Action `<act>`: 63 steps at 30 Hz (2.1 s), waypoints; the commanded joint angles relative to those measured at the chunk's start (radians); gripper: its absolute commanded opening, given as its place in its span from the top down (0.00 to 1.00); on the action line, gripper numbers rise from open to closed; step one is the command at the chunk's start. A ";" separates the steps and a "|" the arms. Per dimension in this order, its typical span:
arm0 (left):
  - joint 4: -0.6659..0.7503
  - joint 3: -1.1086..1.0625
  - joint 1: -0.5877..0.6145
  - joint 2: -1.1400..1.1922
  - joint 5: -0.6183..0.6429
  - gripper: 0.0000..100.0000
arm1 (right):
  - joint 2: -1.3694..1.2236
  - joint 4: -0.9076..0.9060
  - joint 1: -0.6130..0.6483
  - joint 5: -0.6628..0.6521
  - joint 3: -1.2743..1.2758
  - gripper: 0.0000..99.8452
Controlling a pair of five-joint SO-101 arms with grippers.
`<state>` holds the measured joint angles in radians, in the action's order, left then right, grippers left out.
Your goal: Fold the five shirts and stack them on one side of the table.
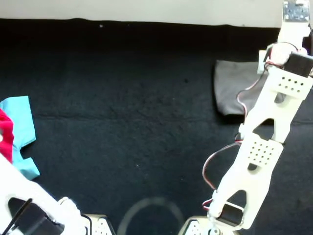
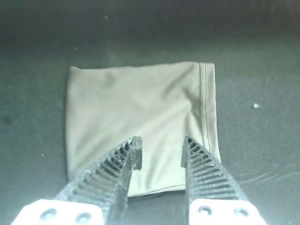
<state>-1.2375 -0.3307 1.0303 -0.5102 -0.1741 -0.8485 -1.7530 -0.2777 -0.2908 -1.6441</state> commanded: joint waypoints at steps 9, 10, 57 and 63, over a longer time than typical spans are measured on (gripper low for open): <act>0.310 -0.065 0.114 -0.030 -0.063 0.82 | 0.544 -0.012 0.041 0.009 0.509 0.85; 0.311 -0.081 0.111 -0.028 -0.087 0.82 | 0.601 -0.012 0.047 0.009 0.576 0.85; 0.338 -0.033 -1.302 -0.363 0.186 0.99 | 1.799 0.602 0.084 0.014 2.784 0.86; 0.298 0.137 -1.518 -0.214 0.296 0.99 | 1.797 0.604 0.085 0.014 2.784 0.86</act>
<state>-0.9306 -0.2984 -0.3936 -0.7695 0.0729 0.9329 -1.1623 -0.1826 -0.2862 1.1423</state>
